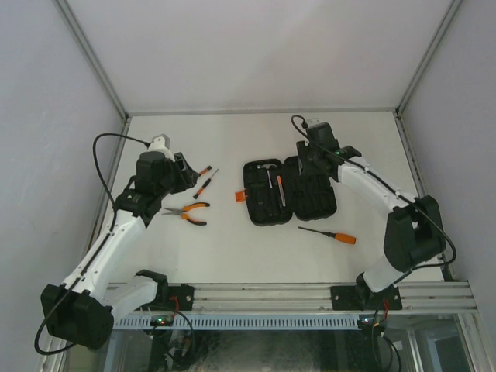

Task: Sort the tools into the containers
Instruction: Pick up the pliers at the center of the board.

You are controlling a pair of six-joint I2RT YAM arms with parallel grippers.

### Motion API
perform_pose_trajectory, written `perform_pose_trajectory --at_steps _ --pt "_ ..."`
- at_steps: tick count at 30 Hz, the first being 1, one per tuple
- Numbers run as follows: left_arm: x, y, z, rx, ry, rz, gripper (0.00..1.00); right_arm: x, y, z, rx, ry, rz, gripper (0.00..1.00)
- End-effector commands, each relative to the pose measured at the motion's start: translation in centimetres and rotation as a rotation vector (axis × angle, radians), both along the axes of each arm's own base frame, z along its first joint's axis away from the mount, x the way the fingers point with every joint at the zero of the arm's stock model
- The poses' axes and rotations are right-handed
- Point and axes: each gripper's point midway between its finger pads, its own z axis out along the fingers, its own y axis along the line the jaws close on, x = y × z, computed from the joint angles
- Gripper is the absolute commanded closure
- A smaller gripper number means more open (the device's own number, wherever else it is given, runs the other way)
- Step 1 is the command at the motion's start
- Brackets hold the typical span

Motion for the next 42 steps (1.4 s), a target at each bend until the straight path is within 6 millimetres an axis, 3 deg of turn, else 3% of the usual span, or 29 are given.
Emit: perform_pose_trajectory --at_steps 1,5,9,13,16,25,28,33,35,37,42 --pt "0.4 1.6 -0.3 0.063 0.029 0.061 0.46 1.2 -1.0 4.4 0.058 -0.201 -0.075 0.59" --pt "0.4 2.7 -1.2 0.101 0.064 0.115 0.45 1.0 -1.8 7.8 0.143 -0.357 -0.102 0.57" --pt "0.6 3.8 -1.4 0.137 0.084 0.149 0.44 0.1 -2.7 9.5 0.273 -0.411 -0.12 0.54" --pt "0.9 4.5 -1.7 0.167 0.126 0.158 0.44 -0.5 -3.7 9.0 0.382 -0.373 -0.135 0.53" --pt "0.7 5.0 -2.3 0.176 0.153 0.178 0.44 -0.8 -5.7 9.1 0.444 -0.374 -0.188 0.53" --pt "-0.2 5.6 -4.0 0.1 0.179 0.248 0.43 -1.8 -11.8 10.3 0.492 -0.444 -0.354 0.4" --pt "-0.4 5.8 -4.0 0.086 0.171 0.257 0.43 -2.2 -13.3 11.0 0.404 -0.48 -0.35 0.39" --pt "-0.5 6.3 -3.9 0.078 0.165 0.276 0.42 -2.9 -14.0 13.5 0.343 -0.572 -0.336 0.26" --pt "-0.6 6.5 -4.0 0.073 0.165 0.285 0.41 -2.9 -14.0 14.1 0.355 -0.591 -0.348 0.1" --pt "-0.6 6.8 -4.0 0.059 0.16 0.295 0.4 -2.8 -14.0 14.5 0.372 -0.612 -0.348 0.01" --pt "-0.7 7.1 -4.9 -0.019 0.161 0.333 0.36 -1.9 -12.9 15.6 0.425 -0.655 -0.288 0.0"
